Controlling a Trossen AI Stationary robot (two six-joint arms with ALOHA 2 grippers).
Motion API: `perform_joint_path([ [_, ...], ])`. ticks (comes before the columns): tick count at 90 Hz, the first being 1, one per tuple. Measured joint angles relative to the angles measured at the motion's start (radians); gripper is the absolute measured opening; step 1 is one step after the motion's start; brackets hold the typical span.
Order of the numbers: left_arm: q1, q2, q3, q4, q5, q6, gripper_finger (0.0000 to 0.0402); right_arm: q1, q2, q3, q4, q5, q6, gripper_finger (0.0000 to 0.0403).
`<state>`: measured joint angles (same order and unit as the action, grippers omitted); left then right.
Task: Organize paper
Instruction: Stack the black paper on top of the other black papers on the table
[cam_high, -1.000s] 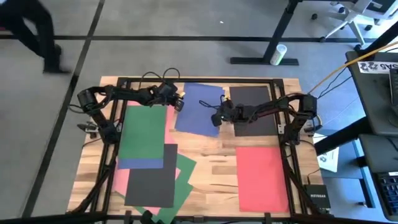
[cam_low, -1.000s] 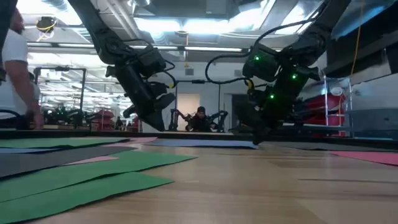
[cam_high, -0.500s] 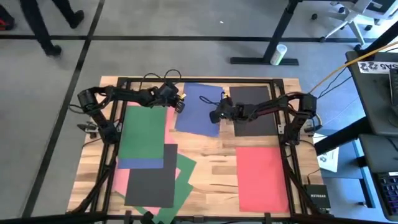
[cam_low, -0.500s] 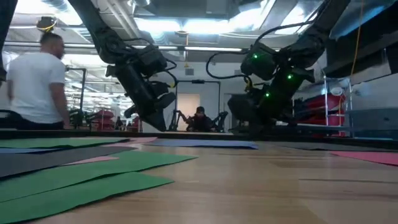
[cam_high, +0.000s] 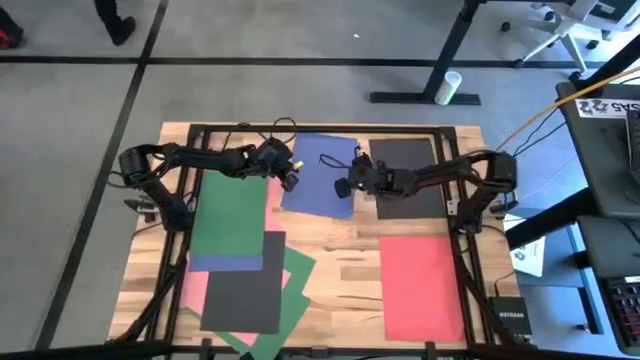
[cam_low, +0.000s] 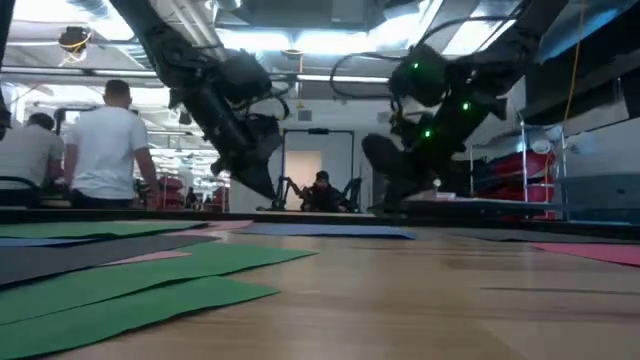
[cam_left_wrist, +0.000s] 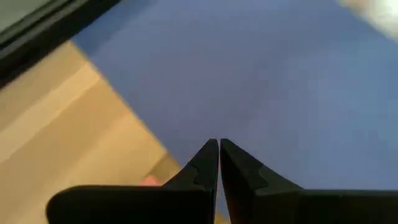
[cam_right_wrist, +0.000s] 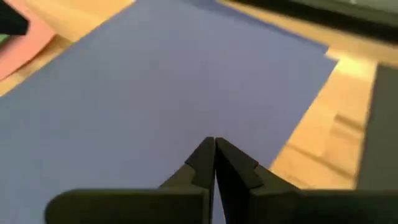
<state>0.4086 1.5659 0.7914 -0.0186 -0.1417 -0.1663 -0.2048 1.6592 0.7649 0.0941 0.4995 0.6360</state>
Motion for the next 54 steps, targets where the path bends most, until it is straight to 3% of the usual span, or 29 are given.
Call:
perform_joint_path([
  [26,-0.189,-0.253,0.000,-0.265,-0.022,0.097,0.0000,0.128,-0.150,0.001,0.019,-0.111,-0.227,0.0000],
  [54,-0.471,-0.411,0.000,-0.504,-0.076,0.042,0.0000,0.339,-0.143,0.021,0.044,-0.178,-0.363,0.0000],
])
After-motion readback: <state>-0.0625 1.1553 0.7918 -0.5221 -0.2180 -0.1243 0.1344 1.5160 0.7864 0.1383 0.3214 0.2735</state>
